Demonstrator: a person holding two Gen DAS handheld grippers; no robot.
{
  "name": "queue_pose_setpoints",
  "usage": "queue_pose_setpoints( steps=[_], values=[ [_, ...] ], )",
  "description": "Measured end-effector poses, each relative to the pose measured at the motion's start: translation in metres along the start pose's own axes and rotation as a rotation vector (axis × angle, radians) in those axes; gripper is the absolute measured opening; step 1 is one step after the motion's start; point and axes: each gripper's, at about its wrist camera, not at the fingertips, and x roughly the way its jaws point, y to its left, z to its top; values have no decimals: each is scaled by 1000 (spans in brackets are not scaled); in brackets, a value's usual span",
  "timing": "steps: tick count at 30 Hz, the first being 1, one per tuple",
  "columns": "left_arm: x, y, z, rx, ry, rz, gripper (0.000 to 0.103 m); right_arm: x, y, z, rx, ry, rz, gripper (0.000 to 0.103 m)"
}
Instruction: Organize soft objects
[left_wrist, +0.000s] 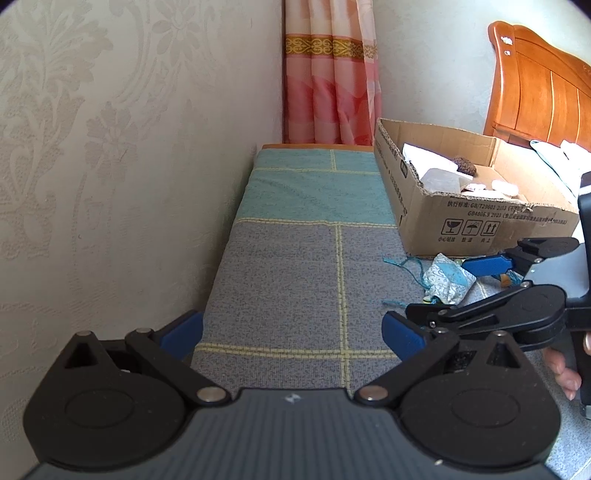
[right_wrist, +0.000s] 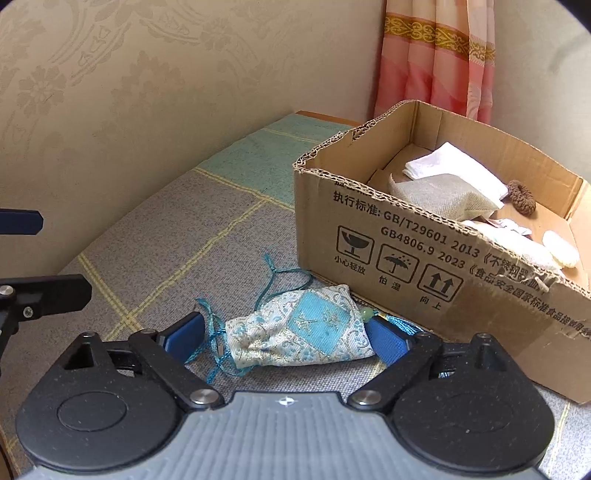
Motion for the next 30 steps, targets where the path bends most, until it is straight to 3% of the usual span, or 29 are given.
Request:
queue_pose_setpoints(
  steps=[3,14,30],
  values=[
    [1,-2,0,1,3,-2,102,-6,-1,-4,-12,-8,-27,78],
    [-2,-6,0,23,3,-5,102,-25,-6,-11,15,-34,-27,56],
    [-4,-28,0,82,11,-52,102,-87,-19,-23,33,-123,-64,53]
  ],
)
